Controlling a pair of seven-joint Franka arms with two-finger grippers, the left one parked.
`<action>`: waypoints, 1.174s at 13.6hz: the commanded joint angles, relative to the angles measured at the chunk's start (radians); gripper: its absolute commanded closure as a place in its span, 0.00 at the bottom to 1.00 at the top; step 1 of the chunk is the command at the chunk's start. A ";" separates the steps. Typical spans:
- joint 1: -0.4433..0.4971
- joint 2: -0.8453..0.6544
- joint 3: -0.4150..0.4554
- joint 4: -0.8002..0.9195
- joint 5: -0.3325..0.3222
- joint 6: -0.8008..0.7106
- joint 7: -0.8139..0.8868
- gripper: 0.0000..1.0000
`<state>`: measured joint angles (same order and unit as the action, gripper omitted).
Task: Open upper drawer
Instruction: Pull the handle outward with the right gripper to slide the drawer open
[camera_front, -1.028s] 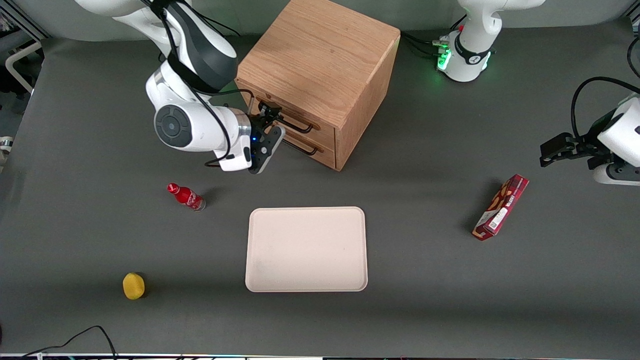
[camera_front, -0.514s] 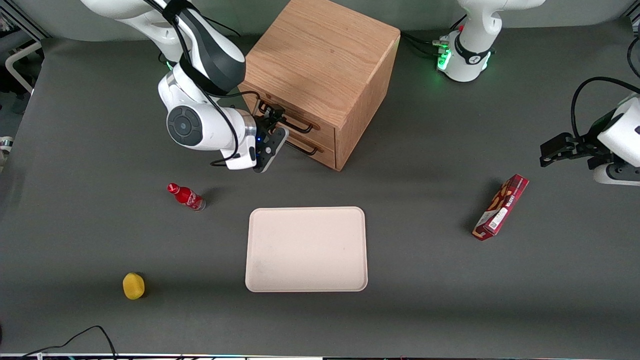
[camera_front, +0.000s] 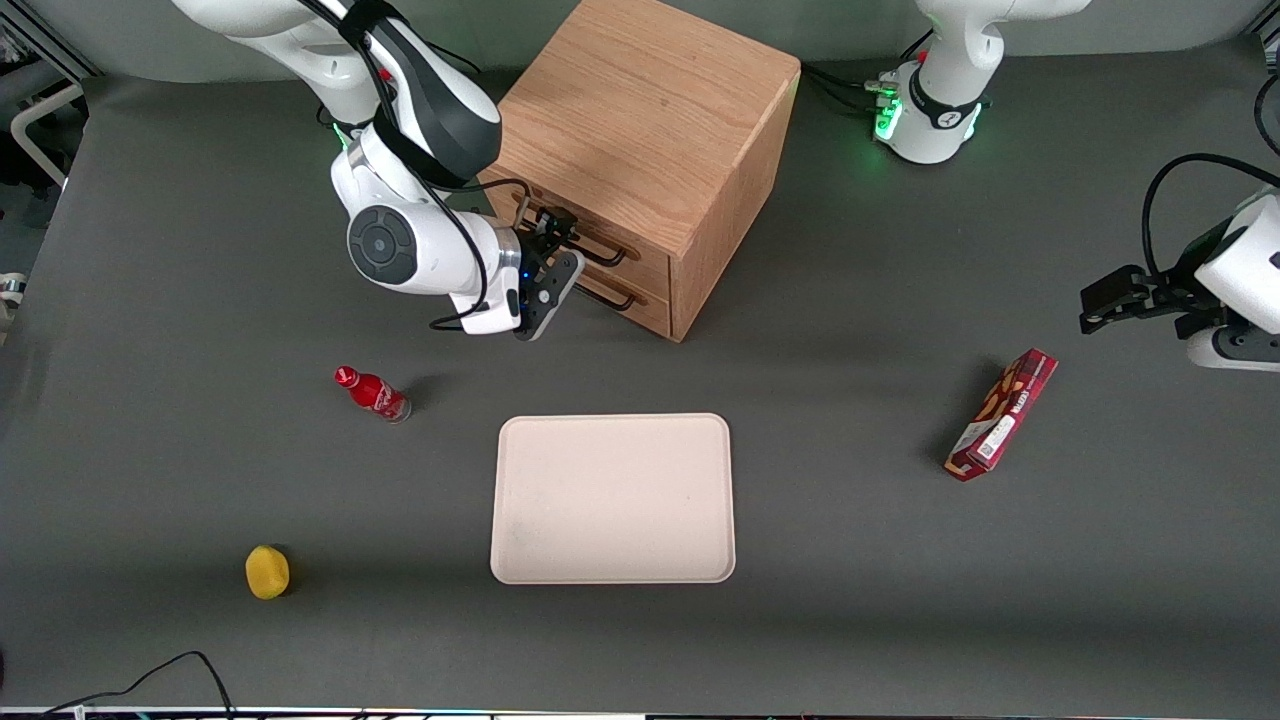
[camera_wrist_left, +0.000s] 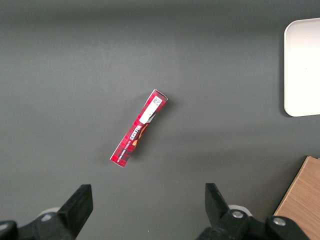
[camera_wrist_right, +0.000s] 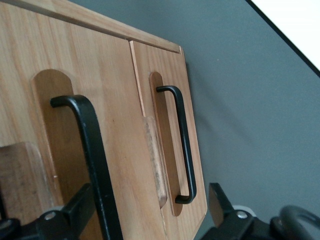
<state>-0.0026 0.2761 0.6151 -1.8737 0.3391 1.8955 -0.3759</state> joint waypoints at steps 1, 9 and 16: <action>-0.019 -0.031 -0.012 -0.025 0.018 0.019 -0.079 0.00; -0.017 0.049 -0.067 0.082 -0.060 0.008 -0.101 0.00; -0.017 0.170 -0.132 0.218 -0.135 0.002 -0.159 0.00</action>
<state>-0.0254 0.3853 0.4884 -1.7297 0.2413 1.9076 -0.5179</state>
